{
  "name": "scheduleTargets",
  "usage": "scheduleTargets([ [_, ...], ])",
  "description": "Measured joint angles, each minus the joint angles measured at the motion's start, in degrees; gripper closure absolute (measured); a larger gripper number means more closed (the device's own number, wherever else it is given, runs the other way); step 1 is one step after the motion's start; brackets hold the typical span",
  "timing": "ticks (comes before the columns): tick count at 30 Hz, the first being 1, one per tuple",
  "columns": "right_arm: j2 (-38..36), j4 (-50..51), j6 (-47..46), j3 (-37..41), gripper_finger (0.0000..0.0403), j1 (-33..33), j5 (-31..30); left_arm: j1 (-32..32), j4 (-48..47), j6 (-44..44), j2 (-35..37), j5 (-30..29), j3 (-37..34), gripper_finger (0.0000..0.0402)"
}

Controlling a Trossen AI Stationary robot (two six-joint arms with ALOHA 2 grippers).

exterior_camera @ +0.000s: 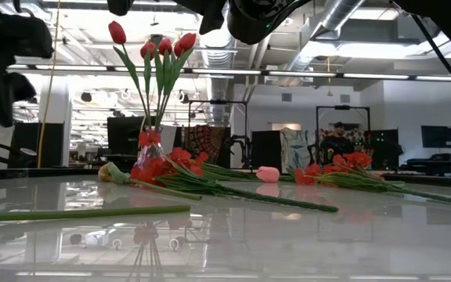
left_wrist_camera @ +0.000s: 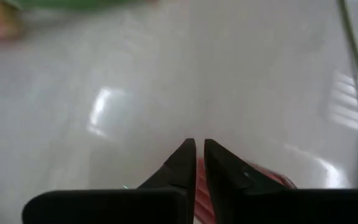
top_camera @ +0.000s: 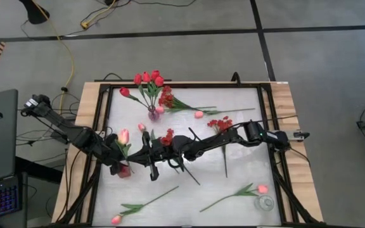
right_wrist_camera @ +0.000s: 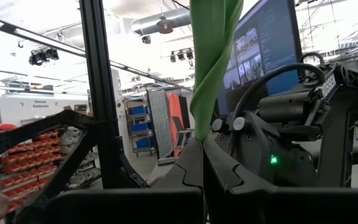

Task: Sort flowers into vase by color
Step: Put the pink tulip into the red vase

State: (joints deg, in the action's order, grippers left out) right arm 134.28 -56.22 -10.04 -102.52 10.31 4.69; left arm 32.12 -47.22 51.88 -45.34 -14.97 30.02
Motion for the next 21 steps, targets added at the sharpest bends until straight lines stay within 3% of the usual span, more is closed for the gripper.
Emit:
scheduleTargets([
  [6, 0.0, -1.1, 0.1, 0.0, 0.0382, 0.0, -0.3, 0.0, -6.7, -0.2, 0.0, -13.8, 4.8, 0.0397],
  [14, 1.7, -5.0, 2.8, -0.9, 0.0382, 0.2, -4.4, -1.7, -23.2, 1.4, 0.2, -38.1, 14.2, 0.0400],
  [21, 11.8, -8.9, 1.5, -11.9, 0.0382, 0.3, -4.7, -8.6, -26.3, 1.8, 5.4, -40.8, 14.8, 0.0400],
])
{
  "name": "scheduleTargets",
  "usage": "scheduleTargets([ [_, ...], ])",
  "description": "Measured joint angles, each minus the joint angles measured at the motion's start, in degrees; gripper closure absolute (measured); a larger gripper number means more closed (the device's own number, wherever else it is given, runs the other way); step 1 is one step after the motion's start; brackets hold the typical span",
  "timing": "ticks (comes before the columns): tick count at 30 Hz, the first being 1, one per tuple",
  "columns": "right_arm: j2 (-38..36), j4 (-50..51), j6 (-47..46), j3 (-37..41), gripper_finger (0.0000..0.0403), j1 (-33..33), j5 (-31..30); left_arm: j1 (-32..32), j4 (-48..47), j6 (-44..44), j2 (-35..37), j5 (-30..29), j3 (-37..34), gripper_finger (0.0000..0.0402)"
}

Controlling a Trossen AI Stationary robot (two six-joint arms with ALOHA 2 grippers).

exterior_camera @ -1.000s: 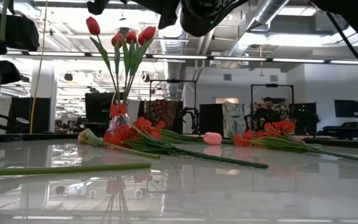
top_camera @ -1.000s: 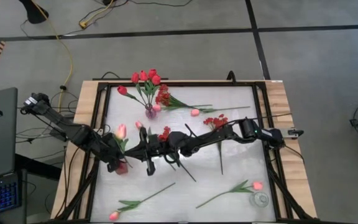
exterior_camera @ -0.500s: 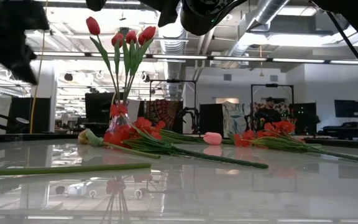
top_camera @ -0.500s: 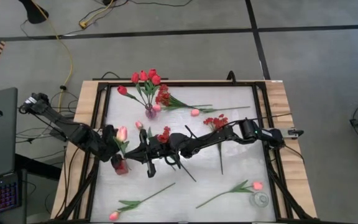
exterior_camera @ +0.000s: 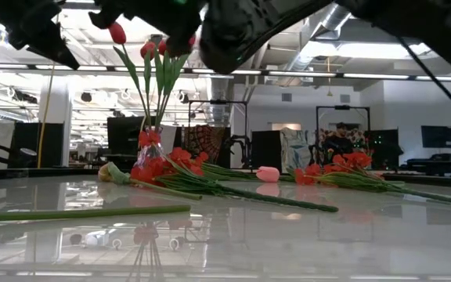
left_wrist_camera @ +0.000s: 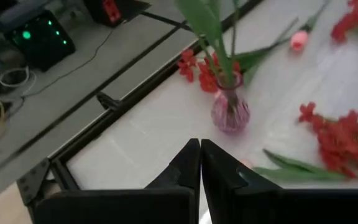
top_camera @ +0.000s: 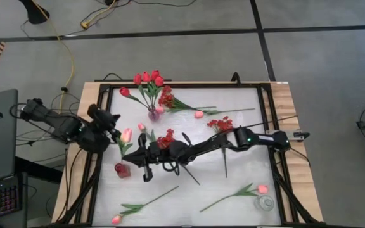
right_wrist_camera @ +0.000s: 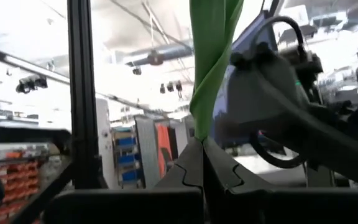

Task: Sort flowers into vase by color
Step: Put the pink tulip into the red vase

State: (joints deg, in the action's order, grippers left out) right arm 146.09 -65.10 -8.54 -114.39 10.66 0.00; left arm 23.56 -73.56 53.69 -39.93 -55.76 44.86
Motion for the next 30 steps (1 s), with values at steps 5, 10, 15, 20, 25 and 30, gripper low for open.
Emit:
scheduleTargets([
  [5, 3.0, 0.4, 0.0, -5.0, 0.0382, -0.3, -0.2, -0.8, 0.1, -0.2, 5.9, 0.3, 0.0, 0.0400],
  [10, 3.2, 1.7, 1.4, -5.4, 0.0382, -0.8, -0.7, -0.7, 1.5, -2.1, 10.6, 1.0, 0.0, 0.0400],
  [15, 3.2, 3.7, 5.0, -5.4, 0.0382, -1.1, -2.1, -0.7, 1.5, -2.1, 12.2, 1.0, 0.0, 0.0400],
  [20, 3.2, 4.0, 5.4, -5.4, 0.0382, -1.1, -2.1, -0.7, 1.5, -2.1, 12.2, 1.0, 0.0, 0.0400],
  [25, 3.2, 4.9, 5.5, -5.4, 0.0382, -1.0, -2.2, -0.7, 1.5, -2.1, 12.2, 1.0, 0.0, 0.0400],
  [30, 3.2, 4.9, 5.6, -5.4, 0.0382, -1.0, -2.2, -0.7, 1.5, -2.1, 12.2, 1.0, 0.0, 0.0400],
])
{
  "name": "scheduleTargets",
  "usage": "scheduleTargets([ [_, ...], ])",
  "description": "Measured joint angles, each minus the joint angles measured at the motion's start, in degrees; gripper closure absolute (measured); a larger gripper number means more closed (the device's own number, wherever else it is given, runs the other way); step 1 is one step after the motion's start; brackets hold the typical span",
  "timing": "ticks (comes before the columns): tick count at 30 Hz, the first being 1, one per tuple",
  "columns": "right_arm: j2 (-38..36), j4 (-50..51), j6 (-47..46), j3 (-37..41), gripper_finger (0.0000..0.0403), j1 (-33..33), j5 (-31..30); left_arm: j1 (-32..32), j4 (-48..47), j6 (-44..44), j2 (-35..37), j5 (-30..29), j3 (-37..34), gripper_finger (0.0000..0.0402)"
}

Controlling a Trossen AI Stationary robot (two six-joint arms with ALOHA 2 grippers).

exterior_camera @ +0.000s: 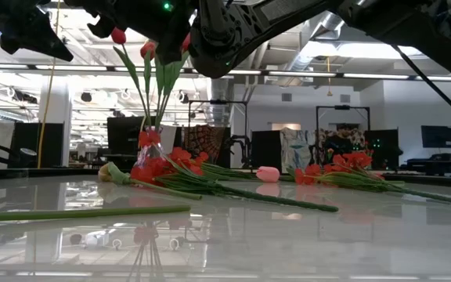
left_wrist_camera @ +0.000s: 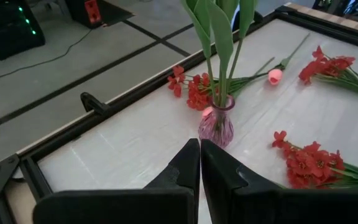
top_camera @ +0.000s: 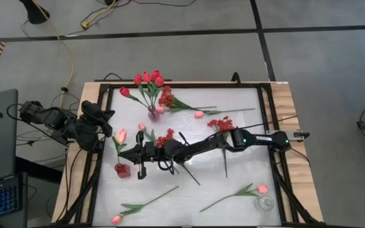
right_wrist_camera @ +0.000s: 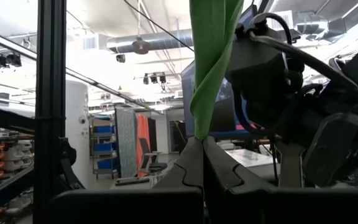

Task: Sort flowers into vase by color
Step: Put the pink tulip into the red vase

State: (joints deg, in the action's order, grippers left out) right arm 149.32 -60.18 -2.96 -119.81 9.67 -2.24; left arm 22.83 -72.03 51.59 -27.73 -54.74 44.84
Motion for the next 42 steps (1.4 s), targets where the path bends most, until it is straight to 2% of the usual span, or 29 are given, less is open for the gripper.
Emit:
scheduleTargets([
  [16, 0.4, 0.0, 0.0, -0.1, 0.0382, 0.5, -1.2, 0.0, 0.0, 0.0, 0.0, 0.0, 0.0, 0.0400],
  [26, 13.4, 2.6, -3.0, -15.2, 0.0382, 0.5, -1.1, 0.0, 0.0, 0.0, 0.0, 0.5, 0.0, 0.0400],
  [33, 13.1, 5.8, -4.1, -14.5, 0.0382, -0.1, -0.7, 0.0, -0.5, -0.1, 0.0, 1.9, 0.0, 0.0400],
  [36, 13.1, 9.9, -4.1, -14.5, 0.0381, -0.1, 1.7, 0.0, -0.5, -0.1, 0.0, 1.9, 0.0, 0.0400],
  [42, 13.0, 13.9, -4.1, -14.5, 0.0363, -0.1, 2.6, 0.0, -0.5, -0.2, 0.0, 1.9, 0.0, 0.0400],
])
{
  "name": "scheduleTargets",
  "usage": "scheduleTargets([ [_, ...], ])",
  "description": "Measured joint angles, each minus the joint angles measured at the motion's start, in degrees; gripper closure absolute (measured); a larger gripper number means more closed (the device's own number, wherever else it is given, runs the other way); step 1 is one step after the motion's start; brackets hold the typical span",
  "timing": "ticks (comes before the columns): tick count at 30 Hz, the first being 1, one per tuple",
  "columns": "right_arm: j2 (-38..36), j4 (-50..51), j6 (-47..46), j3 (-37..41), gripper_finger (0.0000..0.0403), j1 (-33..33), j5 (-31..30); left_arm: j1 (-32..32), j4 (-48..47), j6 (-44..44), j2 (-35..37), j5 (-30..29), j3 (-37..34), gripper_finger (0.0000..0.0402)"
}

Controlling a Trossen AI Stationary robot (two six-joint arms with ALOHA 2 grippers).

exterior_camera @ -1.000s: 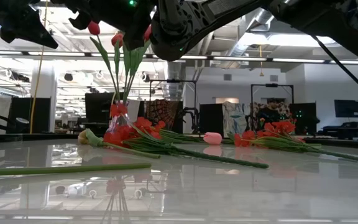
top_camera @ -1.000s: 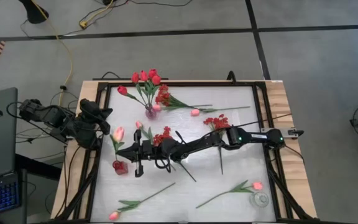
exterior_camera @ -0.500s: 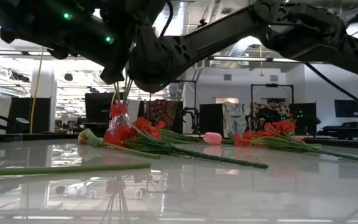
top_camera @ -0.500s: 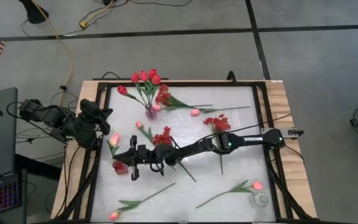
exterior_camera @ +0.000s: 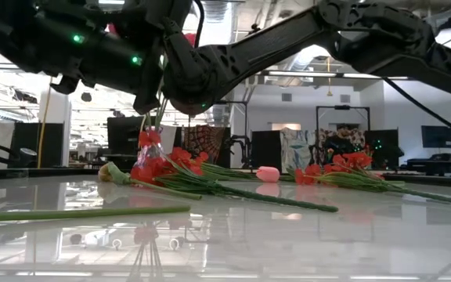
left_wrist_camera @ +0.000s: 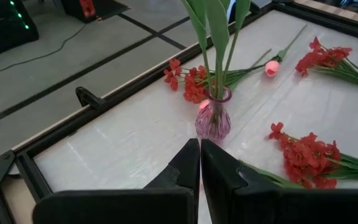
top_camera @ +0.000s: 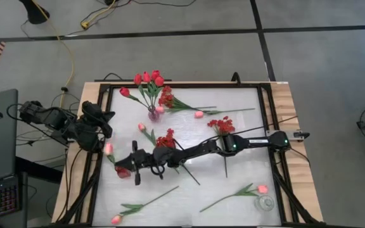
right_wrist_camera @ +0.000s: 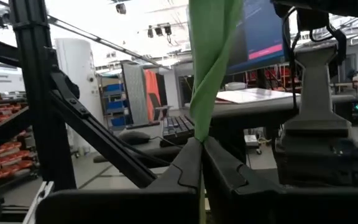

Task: Sort flowers into vase by color
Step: Put the pink tulip into the red vase

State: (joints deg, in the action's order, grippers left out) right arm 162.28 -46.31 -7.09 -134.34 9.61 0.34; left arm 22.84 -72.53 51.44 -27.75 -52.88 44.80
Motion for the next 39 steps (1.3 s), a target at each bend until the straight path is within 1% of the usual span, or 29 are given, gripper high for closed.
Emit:
scheduleTargets([
  [9, 0.0, 0.7, 0.1, 0.0, 0.0338, -0.2, -0.1, 0.0, 0.0, 0.0, 0.0, 0.0, 0.0, 0.0400],
  [13, 0.0, 0.6, 0.0, 0.0, 0.0318, -0.5, -0.1, 0.0, 0.0, 0.0, 0.0, 0.0, 0.0, 0.0400],
  [17, 0.0, 0.6, -0.3, 0.0, 0.0283, -0.9, 1.8, 0.0, 0.0, 0.0, 0.0, 0.0, 0.0, 0.0400],
  [22, 0.0, 0.7, -2.9, 0.0, 0.0227, -1.9, 7.3, 0.0, 0.0, -0.3, 0.0, 0.1, 0.0, 0.0400],
  [25, -1.0, 3.8, -5.3, 0.1, 0.0196, -2.8, 10.5, 0.0, 0.0, -0.3, 0.0, 0.1, 0.0, 0.0400],
  [27, -2.6, 8.2, -4.4, 0.1, 0.0180, -3.2, 12.9, 0.0, 0.0, -0.3, 0.0, 0.1, 0.0, 0.0400],
  [30, -5.3, 16.5, 0.1, 0.1, 0.0166, -3.1, 13.2, 0.0, 0.0, -0.5, 0.0, 0.1, 0.0, 0.0400],
  [34, -9.8, 31.5, 7.2, 0.1, 0.0163, -2.8, 13.0, 0.0, 0.0, -0.7, 0.0, 0.1, 0.0, 0.0400],
  [39, -15.9, 48.8, 10.0, 0.1, 0.0163, -3.2, 11.4, 0.0, 0.2, -1.0, 0.0, -0.3, 0.0, 0.0400],
])
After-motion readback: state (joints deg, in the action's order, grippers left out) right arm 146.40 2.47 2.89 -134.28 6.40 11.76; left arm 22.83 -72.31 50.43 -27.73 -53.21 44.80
